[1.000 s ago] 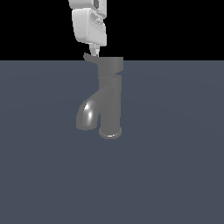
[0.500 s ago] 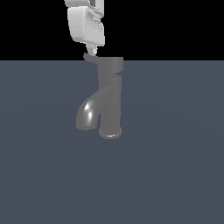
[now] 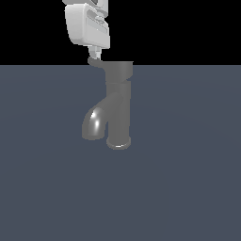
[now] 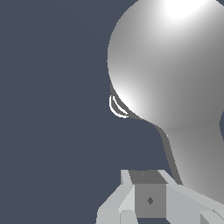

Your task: Turn on the faucet by rotating a designated handle.

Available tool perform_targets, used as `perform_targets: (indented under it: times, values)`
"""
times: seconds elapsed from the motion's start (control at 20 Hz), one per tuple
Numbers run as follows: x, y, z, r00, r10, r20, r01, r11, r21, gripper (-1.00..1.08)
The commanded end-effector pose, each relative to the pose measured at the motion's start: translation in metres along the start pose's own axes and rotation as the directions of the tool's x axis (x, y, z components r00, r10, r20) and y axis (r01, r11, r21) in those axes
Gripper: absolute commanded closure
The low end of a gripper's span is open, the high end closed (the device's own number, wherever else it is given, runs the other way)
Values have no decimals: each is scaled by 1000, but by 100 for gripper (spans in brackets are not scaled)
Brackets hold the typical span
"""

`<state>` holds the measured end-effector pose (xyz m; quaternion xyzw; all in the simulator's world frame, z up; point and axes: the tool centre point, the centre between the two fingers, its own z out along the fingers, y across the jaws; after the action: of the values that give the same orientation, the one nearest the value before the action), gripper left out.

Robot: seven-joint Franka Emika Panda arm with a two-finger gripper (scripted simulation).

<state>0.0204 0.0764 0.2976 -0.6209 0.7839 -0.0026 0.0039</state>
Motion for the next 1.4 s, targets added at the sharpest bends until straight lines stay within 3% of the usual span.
perform_targets:
  times: [0.0,0.35,0.4,1.35]
  values:
    - [-4,12,0,1000,-6,-3,6,1000,-9,108]
    - [-9,28,0,1000,-6,-3,6,1000,-9,108]
    - [-6,22,0,1000,-1,-5,1,1000,-1,108]
    - [15,67,-1,1000,-4,-3,4,1000,-6,108]
